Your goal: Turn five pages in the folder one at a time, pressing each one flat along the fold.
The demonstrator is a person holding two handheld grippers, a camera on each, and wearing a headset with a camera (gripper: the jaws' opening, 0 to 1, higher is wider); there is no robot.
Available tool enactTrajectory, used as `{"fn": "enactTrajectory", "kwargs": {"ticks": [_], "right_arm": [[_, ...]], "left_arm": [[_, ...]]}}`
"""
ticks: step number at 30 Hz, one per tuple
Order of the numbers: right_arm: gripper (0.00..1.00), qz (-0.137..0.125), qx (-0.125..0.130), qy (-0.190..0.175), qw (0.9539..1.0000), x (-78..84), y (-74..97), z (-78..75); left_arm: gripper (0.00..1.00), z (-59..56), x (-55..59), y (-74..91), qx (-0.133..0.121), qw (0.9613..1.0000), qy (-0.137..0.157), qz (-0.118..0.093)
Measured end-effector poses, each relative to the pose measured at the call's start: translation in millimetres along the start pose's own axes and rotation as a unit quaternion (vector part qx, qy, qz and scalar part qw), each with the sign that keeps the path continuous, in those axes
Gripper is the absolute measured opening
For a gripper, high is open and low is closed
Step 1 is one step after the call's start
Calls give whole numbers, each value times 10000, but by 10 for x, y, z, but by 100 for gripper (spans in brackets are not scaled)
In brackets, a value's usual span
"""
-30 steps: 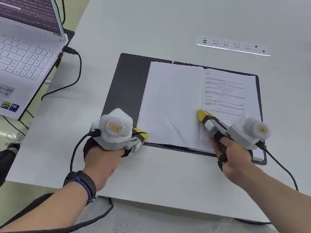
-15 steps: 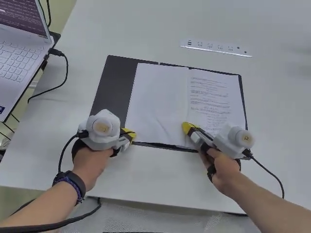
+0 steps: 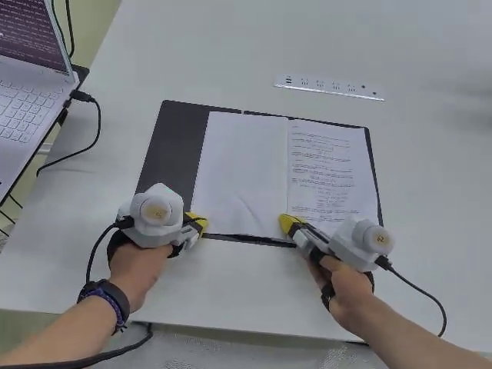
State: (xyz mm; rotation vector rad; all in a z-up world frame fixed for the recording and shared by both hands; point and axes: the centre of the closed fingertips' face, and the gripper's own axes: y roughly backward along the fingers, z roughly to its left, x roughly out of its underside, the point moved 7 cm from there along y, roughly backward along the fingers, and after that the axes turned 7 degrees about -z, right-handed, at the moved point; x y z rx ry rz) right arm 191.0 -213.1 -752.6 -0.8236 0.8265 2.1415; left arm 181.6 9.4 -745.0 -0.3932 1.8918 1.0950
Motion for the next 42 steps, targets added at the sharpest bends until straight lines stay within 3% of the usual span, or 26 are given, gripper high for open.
{"fn": "enactTrajectory", "kwargs": {"ticks": [17,28,33,36,42], "right_arm": [[0,42,47,-75,10000,104,151,46],[0,64,98,-165,9998,131,201,65],[0,138,44,-123,9998,129,223,81],[4,163,-19,-49,9999,115,261,120],[11,151,-76,-36,9999,144,350,157]], "left_arm": [[0,-6,-8,-3,-27,10000,-21,40],[0,-23,-26,-18,-145,9997,-54,188],[0,-44,-53,-19,-120,9992,-125,367],[6,-86,-89,8,-168,9987,-230,419],[12,-164,-200,88,-153,9990,-319,276]]}}
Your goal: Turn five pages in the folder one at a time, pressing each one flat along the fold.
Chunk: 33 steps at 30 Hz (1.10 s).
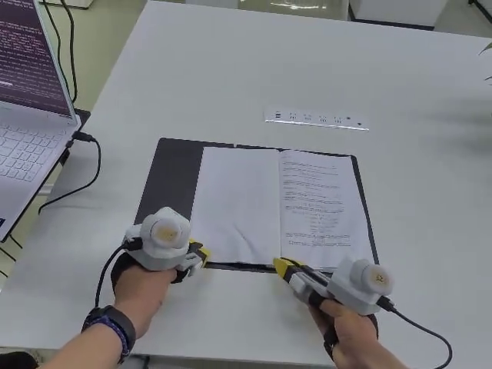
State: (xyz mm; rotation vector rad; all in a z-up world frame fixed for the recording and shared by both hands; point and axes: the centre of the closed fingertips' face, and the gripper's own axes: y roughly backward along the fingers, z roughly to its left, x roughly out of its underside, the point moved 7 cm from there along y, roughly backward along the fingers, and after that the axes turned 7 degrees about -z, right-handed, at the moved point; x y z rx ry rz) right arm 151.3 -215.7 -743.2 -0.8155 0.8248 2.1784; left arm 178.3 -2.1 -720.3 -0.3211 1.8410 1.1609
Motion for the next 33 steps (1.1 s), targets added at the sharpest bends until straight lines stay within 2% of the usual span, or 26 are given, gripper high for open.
{"fn": "enactTrajectory", "kwargs": {"ticks": [6,11,16,25,33], "right_arm": [[16,39,-77,64,9999,-33,11,16],[20,74,-264,307,9992,-170,67,54],[29,45,-395,494,9980,-296,142,32],[37,1,-349,923,9951,-552,333,-59],[44,-62,-277,1302,9911,-750,537,-133]], "left_arm": [[19,-50,-81,85,6,10000,6,-83],[23,-73,-124,170,2,9999,14,-159],[26,-88,-153,253,-36,9996,183,-219],[34,-136,-241,365,-45,9995,109,-288],[41,-124,-421,532,-97,9989,-64,-447]]}}
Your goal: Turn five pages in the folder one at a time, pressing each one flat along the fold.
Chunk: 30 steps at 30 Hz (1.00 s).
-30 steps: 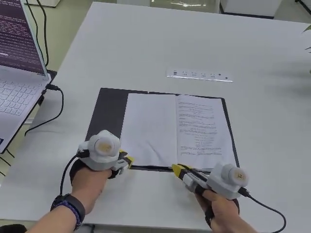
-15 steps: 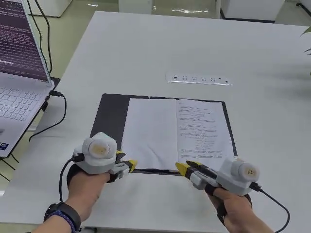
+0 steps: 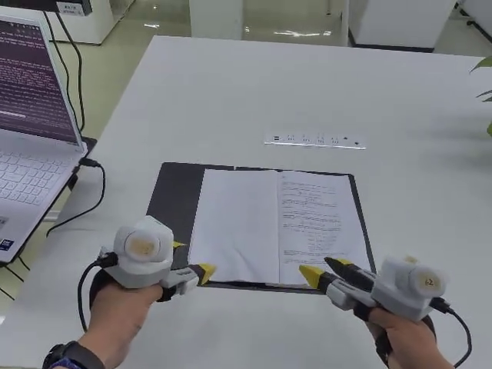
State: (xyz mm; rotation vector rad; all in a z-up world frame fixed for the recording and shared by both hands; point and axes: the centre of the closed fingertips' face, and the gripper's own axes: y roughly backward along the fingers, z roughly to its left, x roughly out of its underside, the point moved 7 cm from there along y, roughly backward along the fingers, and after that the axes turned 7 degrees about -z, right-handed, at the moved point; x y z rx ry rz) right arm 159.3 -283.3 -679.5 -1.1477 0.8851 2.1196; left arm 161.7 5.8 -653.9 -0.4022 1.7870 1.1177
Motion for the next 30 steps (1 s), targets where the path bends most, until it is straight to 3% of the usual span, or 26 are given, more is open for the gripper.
{"fn": "enactTrajectory", "kwargs": {"ticks": [3,5,11,14,22,30], "right_arm": [[47,-62,49,59,10000,-54,85,-39],[47,-164,135,-5,9998,-89,151,-90],[51,-316,320,-4,9990,-158,357,-173],[52,-434,418,-176,9980,-175,465,-227],[59,-351,574,144,9976,-216,704,-287],[62,-559,736,208,9955,-354,892,-358]], "left_arm": [[43,26,-49,59,-36,10000,-26,-52],[45,42,-84,117,-87,9998,123,-92],[50,106,-122,297,-253,9996,7,-152],[53,162,-103,384,-350,9993,72,-149],[60,230,-84,598,-622,9977,71,-246],[65,251,-78,748,-766,9960,137,-437]]}}
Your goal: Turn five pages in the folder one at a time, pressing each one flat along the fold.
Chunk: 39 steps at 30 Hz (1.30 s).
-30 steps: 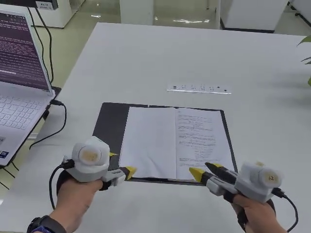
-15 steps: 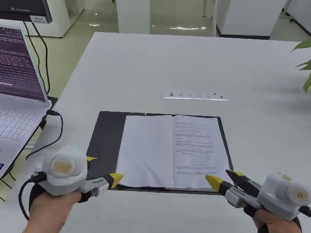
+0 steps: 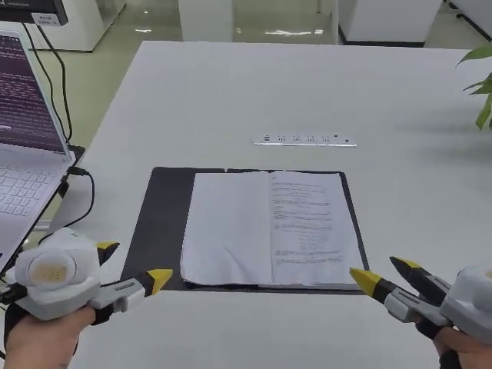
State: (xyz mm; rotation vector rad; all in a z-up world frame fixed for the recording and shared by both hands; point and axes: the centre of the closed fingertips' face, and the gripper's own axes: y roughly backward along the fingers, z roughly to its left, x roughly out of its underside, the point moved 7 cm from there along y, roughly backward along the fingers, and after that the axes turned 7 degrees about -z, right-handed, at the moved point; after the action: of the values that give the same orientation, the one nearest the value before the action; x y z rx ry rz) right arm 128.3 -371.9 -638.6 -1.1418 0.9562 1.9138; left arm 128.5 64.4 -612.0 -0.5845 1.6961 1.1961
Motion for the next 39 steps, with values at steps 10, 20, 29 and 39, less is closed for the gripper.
{"fn": "enactTrajectory", "kwargs": {"ticks": [10,20,29,39], "right_arm": [[65,5,149,-58,9999,45,152,-64],[66,24,209,-54,9998,47,198,-73],[66,9,308,-101,9995,71,284,-84],[66,-3,419,-264,9988,123,378,-84]], "left_arm": [[68,78,82,134,-273,9995,173,-3],[69,-2,27,31,-115,9997,169,-114],[69,-166,-28,-165,265,9996,88,-58],[68,-552,-128,-441,840,9963,-170,15]]}}
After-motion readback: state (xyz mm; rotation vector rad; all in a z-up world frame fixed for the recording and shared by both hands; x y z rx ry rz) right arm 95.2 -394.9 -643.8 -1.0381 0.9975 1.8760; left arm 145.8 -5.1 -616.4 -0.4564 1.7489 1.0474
